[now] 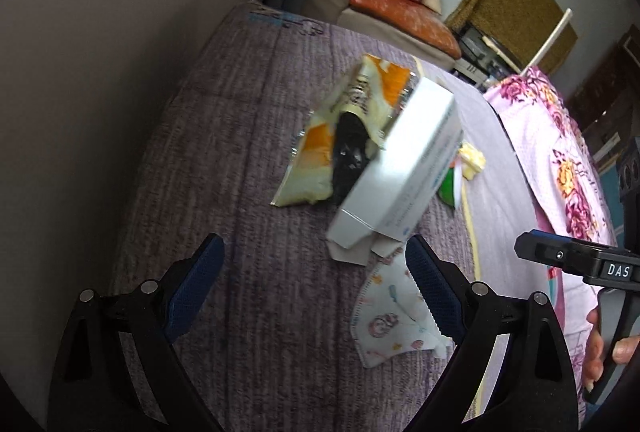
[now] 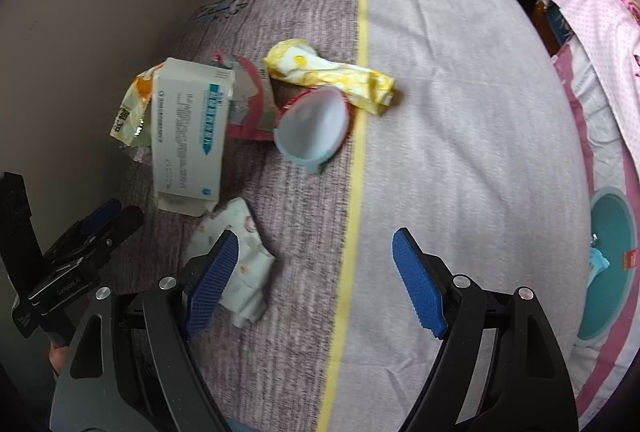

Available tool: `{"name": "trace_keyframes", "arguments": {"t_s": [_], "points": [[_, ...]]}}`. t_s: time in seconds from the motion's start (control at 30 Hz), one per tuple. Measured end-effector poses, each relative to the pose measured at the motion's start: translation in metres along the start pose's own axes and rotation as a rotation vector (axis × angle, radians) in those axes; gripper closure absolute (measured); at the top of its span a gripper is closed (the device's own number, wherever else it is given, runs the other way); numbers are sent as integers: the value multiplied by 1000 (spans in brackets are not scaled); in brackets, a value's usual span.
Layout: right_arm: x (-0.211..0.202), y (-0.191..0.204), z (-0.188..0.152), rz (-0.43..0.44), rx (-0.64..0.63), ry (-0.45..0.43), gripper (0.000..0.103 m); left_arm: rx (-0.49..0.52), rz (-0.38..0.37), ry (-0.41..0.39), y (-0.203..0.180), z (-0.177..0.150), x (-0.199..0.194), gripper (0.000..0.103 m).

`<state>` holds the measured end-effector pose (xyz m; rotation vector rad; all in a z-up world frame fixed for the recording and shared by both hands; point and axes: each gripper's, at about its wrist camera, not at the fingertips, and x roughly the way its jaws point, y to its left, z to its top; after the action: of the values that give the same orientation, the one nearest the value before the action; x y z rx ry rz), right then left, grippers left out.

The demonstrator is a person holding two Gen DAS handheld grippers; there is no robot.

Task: Collect trash
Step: 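Grasp the white face mask with the left tool while the right tool grasps the white medicine box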

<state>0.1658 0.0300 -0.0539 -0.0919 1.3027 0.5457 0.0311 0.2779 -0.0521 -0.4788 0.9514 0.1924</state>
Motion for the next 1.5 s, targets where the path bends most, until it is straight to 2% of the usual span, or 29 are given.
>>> {"name": "trace_keyframes", "arguments": {"t_s": [0.2, 0.37, 0.67, 0.7, 0.9, 1.13, 1.33, 1.5], "points": [[20, 55, 25, 59, -21, -3, 27, -5, 21, -1, 25, 8, 4, 11], [41, 80, 39, 75, -13, -23, 27, 13, 15, 20, 35, 12, 13, 11], [65, 90, 52, 116, 33, -50, 27, 21, 8, 40, 46, 13, 23, 11], [64, 91, 52, 123, 28, -59, 36, 23, 7, 45, 46, 13, 24, 11], [48, 93, 49, 137, -26, -69, 41, 56, -10, 55, 36, 9, 27, 11], [18, 74, 44, 141, -13, -74, 41, 69, -61, 82, 16, -5, 29, 11], [-9, 42, 35, 148, 49, -129, 41, 153, -112, 151, -28, -33, 38, 11], [-31, 7, 22, 124, 93, -164, 41, 224, -118, 175, -63, -48, 45, 11]]}}
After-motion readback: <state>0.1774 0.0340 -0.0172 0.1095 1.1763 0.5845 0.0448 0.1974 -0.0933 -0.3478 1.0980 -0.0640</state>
